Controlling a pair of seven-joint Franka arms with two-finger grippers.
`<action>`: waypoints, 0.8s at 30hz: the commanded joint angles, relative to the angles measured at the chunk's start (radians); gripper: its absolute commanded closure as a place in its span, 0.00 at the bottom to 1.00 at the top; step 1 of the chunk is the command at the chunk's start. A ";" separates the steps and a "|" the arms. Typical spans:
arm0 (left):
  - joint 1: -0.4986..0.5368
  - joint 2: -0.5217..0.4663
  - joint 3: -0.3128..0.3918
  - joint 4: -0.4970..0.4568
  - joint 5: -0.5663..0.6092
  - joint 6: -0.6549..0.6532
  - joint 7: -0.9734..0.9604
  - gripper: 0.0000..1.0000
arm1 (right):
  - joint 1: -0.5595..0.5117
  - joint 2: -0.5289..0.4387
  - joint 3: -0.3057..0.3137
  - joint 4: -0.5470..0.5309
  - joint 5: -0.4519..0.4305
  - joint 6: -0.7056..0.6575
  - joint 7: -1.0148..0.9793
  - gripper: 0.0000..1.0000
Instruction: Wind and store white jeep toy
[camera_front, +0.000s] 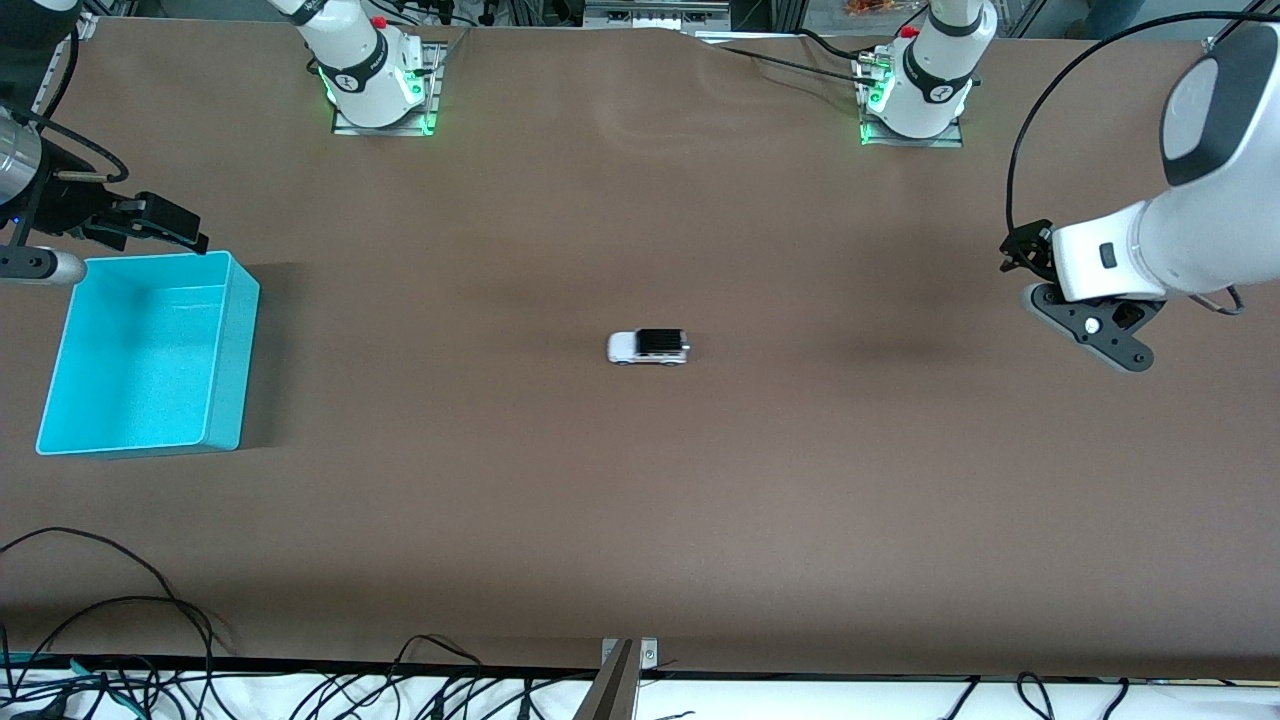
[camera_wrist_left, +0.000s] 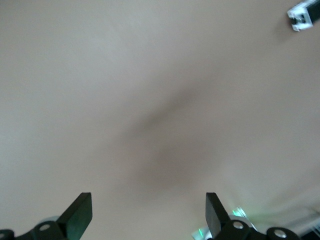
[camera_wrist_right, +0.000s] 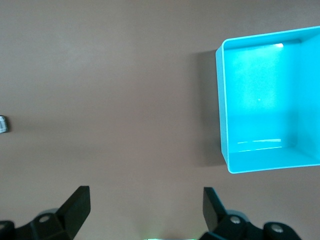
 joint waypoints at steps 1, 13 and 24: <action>-0.076 -0.160 0.086 -0.196 -0.024 0.137 -0.005 0.00 | -0.010 0.000 0.010 0.006 -0.004 -0.014 -0.008 0.00; -0.148 -0.172 0.200 -0.202 -0.027 0.212 0.001 0.00 | 0.009 0.017 0.015 0.009 -0.006 -0.002 -0.025 0.00; -0.139 -0.200 0.200 -0.204 -0.127 0.174 -0.222 0.00 | 0.046 0.062 0.015 0.012 -0.006 0.038 -0.288 0.00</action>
